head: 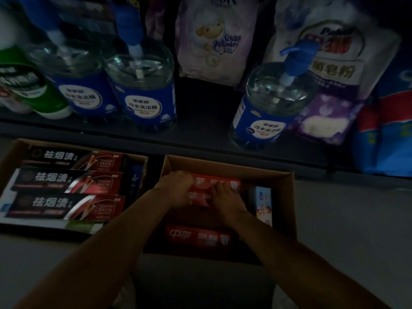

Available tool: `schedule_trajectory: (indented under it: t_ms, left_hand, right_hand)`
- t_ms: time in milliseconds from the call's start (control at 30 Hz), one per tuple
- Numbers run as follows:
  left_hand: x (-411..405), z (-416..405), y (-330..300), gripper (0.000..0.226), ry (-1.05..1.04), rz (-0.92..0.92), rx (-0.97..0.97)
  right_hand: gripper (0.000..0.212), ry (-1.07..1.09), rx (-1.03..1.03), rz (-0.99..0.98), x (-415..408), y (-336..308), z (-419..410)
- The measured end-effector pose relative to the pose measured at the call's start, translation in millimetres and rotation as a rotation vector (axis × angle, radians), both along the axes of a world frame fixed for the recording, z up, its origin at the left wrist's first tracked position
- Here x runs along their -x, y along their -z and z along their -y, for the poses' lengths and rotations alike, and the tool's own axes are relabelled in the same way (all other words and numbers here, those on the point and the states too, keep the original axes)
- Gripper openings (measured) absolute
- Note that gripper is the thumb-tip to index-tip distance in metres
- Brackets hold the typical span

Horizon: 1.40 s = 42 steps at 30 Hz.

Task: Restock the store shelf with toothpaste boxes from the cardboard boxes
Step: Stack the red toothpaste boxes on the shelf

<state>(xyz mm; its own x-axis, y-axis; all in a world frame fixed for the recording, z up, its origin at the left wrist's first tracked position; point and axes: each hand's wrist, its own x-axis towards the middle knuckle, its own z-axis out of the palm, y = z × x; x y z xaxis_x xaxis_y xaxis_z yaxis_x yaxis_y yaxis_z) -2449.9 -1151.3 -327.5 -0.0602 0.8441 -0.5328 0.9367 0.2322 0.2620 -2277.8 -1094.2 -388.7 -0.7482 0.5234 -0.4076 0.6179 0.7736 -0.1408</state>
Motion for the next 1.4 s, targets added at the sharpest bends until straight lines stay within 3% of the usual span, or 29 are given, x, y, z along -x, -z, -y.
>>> schedule_trajectory:
  t_ms: [367,733,1133,1300,1400]
  left_hand:
    - [3.4,-1.4,-1.7,0.047,-0.012,0.032,-0.036]
    - [1.5,-5.7,-23.7,0.045,0.016,0.069,-0.032]
    - [-2.9,2.8,-170.8,0.047,0.068,0.006,-0.172]
    - [-10.6,15.4,-261.9,0.071,0.123,-0.120,-0.296]
    - [-12.4,21.9,-317.7,0.064,0.123,-0.150,-0.351]
  right_hand:
    - [0.054,0.033,-0.017,0.046,-2.9,9.8,8.9]
    - [0.062,0.001,0.026,0.127,-5.7,-7.4,1.3]
    - [0.063,-0.058,-0.144,-0.054,-37.5,-175.0,-3.1]
    - [0.050,-0.071,-0.320,-0.173,-50.8,-266.3,1.3]
    - [0.056,-0.088,-0.447,-0.233,-56.6,-322.3,0.8]
